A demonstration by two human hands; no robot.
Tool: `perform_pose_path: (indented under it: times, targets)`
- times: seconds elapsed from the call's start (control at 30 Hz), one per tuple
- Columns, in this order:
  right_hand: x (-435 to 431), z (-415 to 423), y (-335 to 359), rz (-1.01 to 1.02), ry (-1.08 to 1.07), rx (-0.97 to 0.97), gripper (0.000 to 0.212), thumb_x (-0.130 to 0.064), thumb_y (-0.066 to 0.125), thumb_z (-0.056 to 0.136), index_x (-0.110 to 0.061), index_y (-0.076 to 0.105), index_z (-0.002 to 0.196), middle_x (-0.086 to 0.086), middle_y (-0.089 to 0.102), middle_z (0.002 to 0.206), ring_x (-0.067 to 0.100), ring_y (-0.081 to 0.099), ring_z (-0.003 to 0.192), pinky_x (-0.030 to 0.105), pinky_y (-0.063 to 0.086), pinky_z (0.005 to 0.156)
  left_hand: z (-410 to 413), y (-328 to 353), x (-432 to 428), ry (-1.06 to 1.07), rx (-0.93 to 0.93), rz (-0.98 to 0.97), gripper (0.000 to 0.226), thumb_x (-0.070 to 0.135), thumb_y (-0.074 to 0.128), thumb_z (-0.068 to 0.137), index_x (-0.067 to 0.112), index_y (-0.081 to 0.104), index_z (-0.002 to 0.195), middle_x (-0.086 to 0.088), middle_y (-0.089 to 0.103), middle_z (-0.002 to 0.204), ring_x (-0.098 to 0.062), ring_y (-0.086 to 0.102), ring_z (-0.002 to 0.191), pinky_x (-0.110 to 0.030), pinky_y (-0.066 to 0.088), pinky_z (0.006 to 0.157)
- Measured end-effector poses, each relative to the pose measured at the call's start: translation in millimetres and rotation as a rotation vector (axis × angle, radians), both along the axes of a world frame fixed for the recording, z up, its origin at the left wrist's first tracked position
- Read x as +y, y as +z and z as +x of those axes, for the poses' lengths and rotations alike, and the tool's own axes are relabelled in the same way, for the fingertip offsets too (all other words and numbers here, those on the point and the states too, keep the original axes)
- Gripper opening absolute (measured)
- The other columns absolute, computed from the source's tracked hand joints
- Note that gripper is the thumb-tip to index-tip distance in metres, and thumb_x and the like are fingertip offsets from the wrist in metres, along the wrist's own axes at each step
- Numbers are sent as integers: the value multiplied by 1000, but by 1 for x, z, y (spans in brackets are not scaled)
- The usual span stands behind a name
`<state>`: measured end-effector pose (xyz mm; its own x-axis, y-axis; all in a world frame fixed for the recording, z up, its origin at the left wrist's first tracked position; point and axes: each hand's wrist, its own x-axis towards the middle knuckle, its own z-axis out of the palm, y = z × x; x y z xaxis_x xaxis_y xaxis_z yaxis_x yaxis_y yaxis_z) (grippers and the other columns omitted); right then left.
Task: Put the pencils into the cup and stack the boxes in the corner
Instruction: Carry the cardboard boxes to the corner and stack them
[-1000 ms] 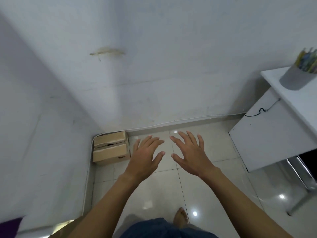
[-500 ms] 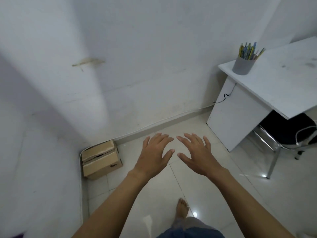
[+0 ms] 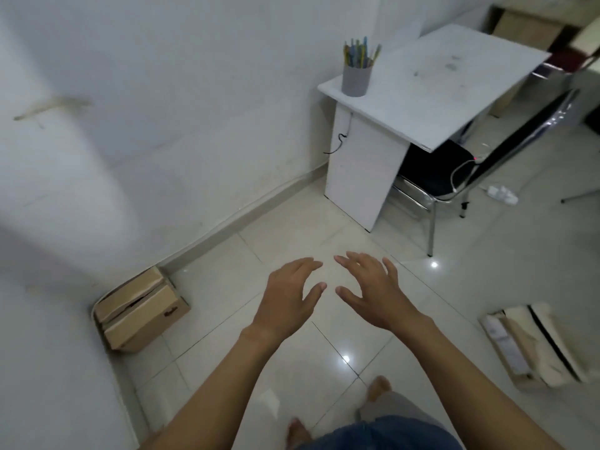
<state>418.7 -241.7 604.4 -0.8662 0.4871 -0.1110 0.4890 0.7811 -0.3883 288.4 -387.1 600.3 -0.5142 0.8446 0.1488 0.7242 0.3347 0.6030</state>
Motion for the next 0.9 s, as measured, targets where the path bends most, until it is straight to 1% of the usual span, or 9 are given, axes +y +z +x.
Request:
perform_pose_path:
  times: [0.07,0.17,0.27,0.33,0.4,0.53,0.67,0.8,0.9]
  targets:
    - [5,15,3,1,-34,-6,58,-47,46,95,-36,24,148,-3,26,156,17,16,147,45,-2,119,10,2,13,-38,18,-2,39,40,56,92,25,55,128,6,56,134,-10,46,128,-31,31,109]
    - [19,41,4,-31,-70,-34,58,-48,44,96,-37,22,149,-4,23,158,16,14,147,45,-3,119,26,5,37,-100,39,-16,39,41,55,92,26,54,129,7,55,134,-10,46,128,-33,33,109]
    - [45,83,5,-134,-105,-101,59,-49,45,96,-37,22,149,-5,25,157,12,16,146,44,-3,119,53,9,74,-171,45,-30,39,41,54,93,26,53,129,8,55,134,-10,46,127,-33,32,109]
    - [65,116,2,-174,-138,-132,60,-50,45,95,-37,22,149,-5,24,157,12,17,146,43,-2,120,76,10,103,-218,30,-35,39,41,55,93,26,53,128,8,56,132,-10,47,126,-36,34,109]
    - [85,148,-3,-180,-180,-131,61,-51,45,95,-37,21,149,-5,23,158,13,16,147,44,0,120,102,9,131,-260,24,-30,38,41,55,92,26,53,128,8,57,131,-11,48,125,-39,36,108]
    - [134,219,-13,-178,-277,-118,64,-54,45,93,-38,19,149,-4,23,158,14,16,147,46,4,120,170,8,190,-341,-12,-42,38,38,56,92,23,54,127,6,58,131,-12,49,124,-38,36,107]
    - [178,283,-18,-178,-359,-112,64,-53,44,94,-36,18,150,-3,23,158,15,15,147,45,3,120,233,2,242,-416,-43,-69,39,39,55,93,24,54,128,7,57,132,-11,48,124,-37,35,109]
    - [209,332,-22,-194,-431,-92,64,-53,45,94,-37,18,150,-4,23,158,16,15,147,48,4,120,275,-5,283,-464,-62,-86,40,41,55,93,25,53,129,7,56,133,-11,49,124,-42,38,108]
    - [233,368,-28,-204,-482,-98,64,-52,45,94,-36,19,150,-3,23,158,18,15,147,48,6,119,305,-9,314,-500,-62,-101,41,41,55,93,25,53,130,7,56,133,-11,48,125,-41,37,109]
